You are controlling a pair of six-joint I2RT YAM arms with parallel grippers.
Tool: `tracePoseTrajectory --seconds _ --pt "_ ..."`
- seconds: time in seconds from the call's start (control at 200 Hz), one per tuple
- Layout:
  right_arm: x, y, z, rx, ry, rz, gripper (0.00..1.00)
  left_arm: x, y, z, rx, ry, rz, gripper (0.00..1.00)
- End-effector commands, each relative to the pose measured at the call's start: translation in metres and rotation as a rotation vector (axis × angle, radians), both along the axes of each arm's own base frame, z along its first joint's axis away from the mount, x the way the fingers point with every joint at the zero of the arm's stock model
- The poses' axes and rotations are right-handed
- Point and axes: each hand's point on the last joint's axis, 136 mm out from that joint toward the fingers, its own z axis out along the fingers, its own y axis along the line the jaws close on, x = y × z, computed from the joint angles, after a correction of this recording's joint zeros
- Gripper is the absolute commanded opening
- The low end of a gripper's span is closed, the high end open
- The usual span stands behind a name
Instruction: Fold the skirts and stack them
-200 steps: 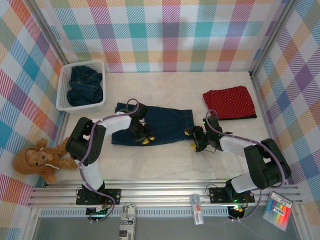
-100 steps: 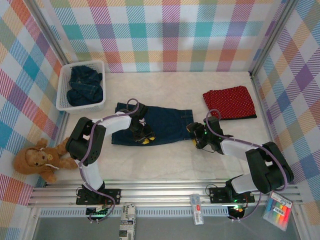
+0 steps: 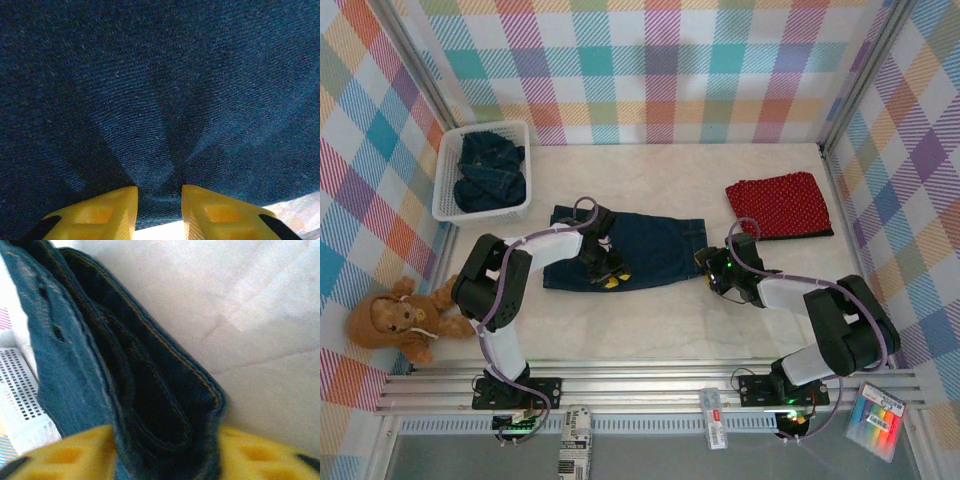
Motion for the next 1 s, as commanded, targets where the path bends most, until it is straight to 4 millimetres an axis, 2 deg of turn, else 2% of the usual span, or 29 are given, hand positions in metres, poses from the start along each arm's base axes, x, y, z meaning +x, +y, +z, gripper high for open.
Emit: tracePoseTrajectory --seconds 0.0,0.04,0.075,0.135,0.185,0.26,0.33,0.46,0.535,0.595,0.71,0.805,0.915,0.995 --pt "0.015 -0.004 0.012 -0.019 -0.108 -0.024 0.32 -0.01 0.0 -0.007 0.019 0.043 -0.028 0.31" --pt "0.016 -0.006 0.014 -0.032 -0.114 -0.032 0.26 -0.008 -0.003 -0.002 0.001 0.037 -0.028 0.31" --pt "0.017 -0.009 0.016 -0.05 -0.123 -0.035 0.16 -0.005 -0.008 0.006 -0.022 0.027 -0.029 0.32" --pt "0.017 -0.012 0.017 -0.08 -0.13 -0.027 0.03 0.003 -0.015 0.026 -0.065 -0.013 -0.032 0.37" --pt "0.016 -0.014 0.018 -0.118 -0.133 -0.011 0.0 0.011 -0.013 0.045 -0.079 -0.064 -0.032 0.42" --pt "0.014 -0.021 0.017 -0.194 -0.142 0.016 0.0 0.022 0.008 0.067 -0.046 -0.135 -0.008 0.51" --pt "0.016 -0.03 0.019 -0.247 -0.163 0.022 0.0 0.033 0.045 0.076 0.034 -0.192 0.044 0.57" --pt "0.024 -0.034 0.03 -0.319 -0.223 0.072 0.0 0.039 0.119 0.066 0.145 -0.183 0.169 0.56" --pt "0.028 -0.031 0.035 -0.368 -0.229 0.132 0.0 0.041 0.145 0.057 0.162 -0.18 0.209 0.56" --pt "0.031 -0.029 0.037 -0.404 -0.225 0.173 0.0 0.044 0.156 0.048 0.173 -0.167 0.215 0.54" --pt "0.037 -0.027 0.039 -0.449 -0.228 0.217 0.0 0.052 0.154 0.029 0.104 -0.143 0.199 0.53" --pt "0.04 -0.028 0.039 -0.479 -0.231 0.239 0.0 0.055 0.151 0.009 0.08 -0.118 0.201 0.47" --pt "0.046 -0.025 0.044 -0.526 -0.264 0.293 0.0 0.044 0.155 -0.014 0.111 -0.065 0.207 0.25" --pt "0.054 -0.015 0.059 -0.566 -0.329 0.38 0.0 0.038 0.155 -0.021 0.106 -0.054 0.211 0.18"
